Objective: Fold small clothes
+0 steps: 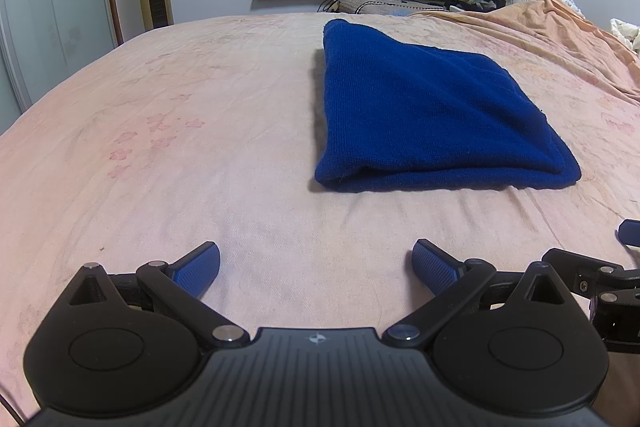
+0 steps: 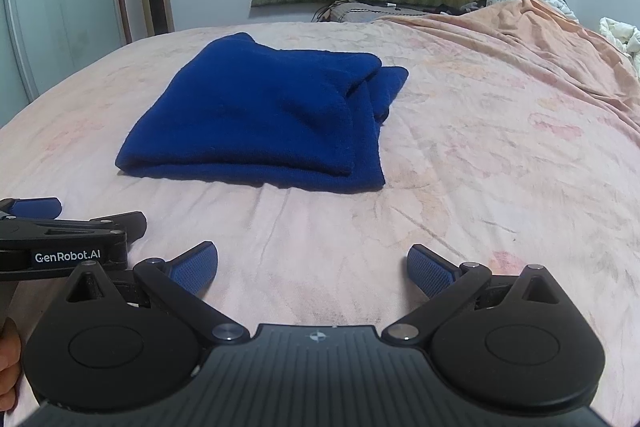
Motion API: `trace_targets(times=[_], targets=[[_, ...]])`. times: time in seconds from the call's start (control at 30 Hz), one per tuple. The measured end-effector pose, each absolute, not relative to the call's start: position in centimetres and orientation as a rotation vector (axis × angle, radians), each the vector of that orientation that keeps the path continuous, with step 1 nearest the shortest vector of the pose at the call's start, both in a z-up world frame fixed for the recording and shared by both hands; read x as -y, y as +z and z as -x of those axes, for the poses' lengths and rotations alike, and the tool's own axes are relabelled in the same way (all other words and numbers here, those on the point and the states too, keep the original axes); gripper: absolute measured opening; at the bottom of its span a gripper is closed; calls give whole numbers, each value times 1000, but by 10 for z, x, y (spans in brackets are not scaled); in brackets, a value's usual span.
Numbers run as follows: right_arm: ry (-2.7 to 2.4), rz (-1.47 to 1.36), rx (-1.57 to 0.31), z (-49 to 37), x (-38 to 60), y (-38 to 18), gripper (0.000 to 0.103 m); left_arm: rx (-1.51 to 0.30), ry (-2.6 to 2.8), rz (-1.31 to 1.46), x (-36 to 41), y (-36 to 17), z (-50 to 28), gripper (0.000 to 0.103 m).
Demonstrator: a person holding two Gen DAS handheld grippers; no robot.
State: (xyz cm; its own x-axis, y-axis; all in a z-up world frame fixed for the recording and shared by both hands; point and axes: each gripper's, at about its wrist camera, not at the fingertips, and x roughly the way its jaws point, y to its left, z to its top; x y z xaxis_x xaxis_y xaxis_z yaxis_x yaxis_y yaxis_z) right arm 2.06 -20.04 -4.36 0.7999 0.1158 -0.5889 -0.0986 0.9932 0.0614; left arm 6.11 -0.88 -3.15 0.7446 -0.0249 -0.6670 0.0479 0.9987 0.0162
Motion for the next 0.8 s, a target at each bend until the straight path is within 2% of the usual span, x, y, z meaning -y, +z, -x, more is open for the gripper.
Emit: trace_targets(times=[0.8], targets=[[130, -12, -625, -17, 195, -38, 102, -742, -37, -33, 5, -26, -59, 103]])
